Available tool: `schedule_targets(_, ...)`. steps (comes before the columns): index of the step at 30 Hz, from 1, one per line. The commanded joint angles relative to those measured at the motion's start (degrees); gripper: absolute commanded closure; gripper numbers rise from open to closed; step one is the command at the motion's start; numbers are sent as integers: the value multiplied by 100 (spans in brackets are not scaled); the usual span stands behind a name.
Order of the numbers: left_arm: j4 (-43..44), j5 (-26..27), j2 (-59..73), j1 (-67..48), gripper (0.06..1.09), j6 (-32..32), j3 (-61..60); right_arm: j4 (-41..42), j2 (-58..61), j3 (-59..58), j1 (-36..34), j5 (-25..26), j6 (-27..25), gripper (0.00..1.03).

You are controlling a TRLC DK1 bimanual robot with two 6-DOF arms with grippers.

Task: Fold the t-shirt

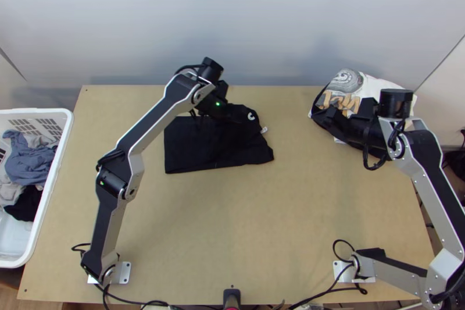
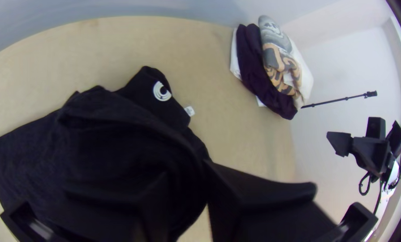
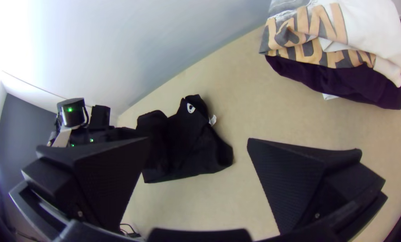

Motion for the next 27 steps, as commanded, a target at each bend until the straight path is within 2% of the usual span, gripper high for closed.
schedule_targets(1,419,85,-133,-268,10,-394,7,132,121,-291,224,159,-207,4)
schedule_targets(8,1421,586,-537,-119,10,-1167,7,440,262,-660,576,370,-374,4)
schedule_targets(13,1535,700,-687,207,10,-1132,-28,580,464,-713,611,396,-409,4)
schedule_targets(16,1017,700,-660,470,10,-587,-90,598,684,-687,646,432,-426,4)
schedule_targets(19,76,568,-484,734,10,-165,-90,598,824,-546,725,449,-339,4)
schedule_targets(21,-601,67,-282,866,10,-33,-55,466,974,-388,734,449,-13,4)
schedule_targets(25,-1444,14,-142,1042,11,327,-169,62,1229,60,831,458,593,4)
schedule_targets(26,-1515,-3,-159,1068,11,424,-230,71,1308,175,945,704,145,4)
schedule_targets(27,-1550,-47,-186,1086,11,468,-292,71,1404,298,1165,1240,-462,4)
